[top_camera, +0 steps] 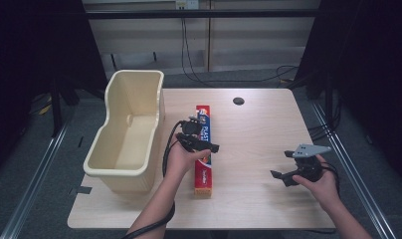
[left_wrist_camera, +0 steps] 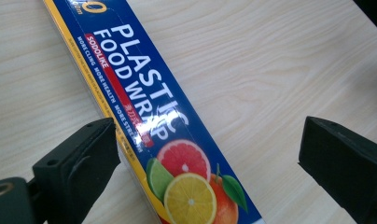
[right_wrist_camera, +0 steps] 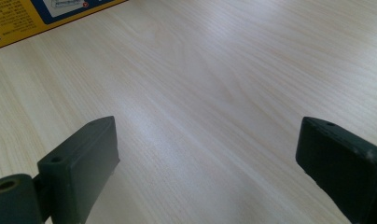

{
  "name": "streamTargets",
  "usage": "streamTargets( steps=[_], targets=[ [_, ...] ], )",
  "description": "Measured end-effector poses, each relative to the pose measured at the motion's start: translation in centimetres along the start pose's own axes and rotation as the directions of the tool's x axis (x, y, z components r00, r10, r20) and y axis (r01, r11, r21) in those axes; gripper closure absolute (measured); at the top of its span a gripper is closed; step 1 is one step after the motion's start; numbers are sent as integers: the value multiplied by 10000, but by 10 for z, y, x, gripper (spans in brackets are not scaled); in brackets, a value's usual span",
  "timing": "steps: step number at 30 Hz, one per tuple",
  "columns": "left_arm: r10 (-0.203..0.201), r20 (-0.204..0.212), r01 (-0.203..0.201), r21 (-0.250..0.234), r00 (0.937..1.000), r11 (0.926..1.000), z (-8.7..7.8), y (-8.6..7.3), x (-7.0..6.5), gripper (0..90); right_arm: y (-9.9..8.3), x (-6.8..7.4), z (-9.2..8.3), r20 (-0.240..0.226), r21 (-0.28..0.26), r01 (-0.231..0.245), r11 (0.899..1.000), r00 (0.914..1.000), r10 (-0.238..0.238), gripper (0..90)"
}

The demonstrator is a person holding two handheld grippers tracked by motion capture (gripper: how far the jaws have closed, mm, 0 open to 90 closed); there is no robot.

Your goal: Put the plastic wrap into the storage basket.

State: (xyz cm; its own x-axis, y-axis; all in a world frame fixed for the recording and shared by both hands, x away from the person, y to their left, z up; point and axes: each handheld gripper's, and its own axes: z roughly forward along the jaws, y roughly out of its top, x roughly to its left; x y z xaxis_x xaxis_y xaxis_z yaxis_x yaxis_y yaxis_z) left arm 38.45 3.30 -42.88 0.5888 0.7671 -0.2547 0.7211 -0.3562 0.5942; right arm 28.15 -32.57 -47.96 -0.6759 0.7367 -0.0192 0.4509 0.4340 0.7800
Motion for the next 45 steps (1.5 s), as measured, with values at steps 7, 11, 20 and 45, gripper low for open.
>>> streamTargets(
  steps=[7,11,20,45],
  targets=[
    [-204,-628,212,129,9978,9997,13,10,7,76,0,0,-1,19,-36,-63,10000,10000,64,55],
    [-322,-813,346,277,9962,9990,17,13,13,90,1,0,-1,17,-51,-71,10000,10000,71,55],
    [-561,-1331,708,1087,9895,9915,32,22,21,145,1,-1,-1,-16,-66,-72,10000,10000,72,56],
    [-1823,-1898,2147,1672,9647,9623,51,30,21,270,2,-2,-1,36,-133,-93,9999,9999,94,59]
  ],
)
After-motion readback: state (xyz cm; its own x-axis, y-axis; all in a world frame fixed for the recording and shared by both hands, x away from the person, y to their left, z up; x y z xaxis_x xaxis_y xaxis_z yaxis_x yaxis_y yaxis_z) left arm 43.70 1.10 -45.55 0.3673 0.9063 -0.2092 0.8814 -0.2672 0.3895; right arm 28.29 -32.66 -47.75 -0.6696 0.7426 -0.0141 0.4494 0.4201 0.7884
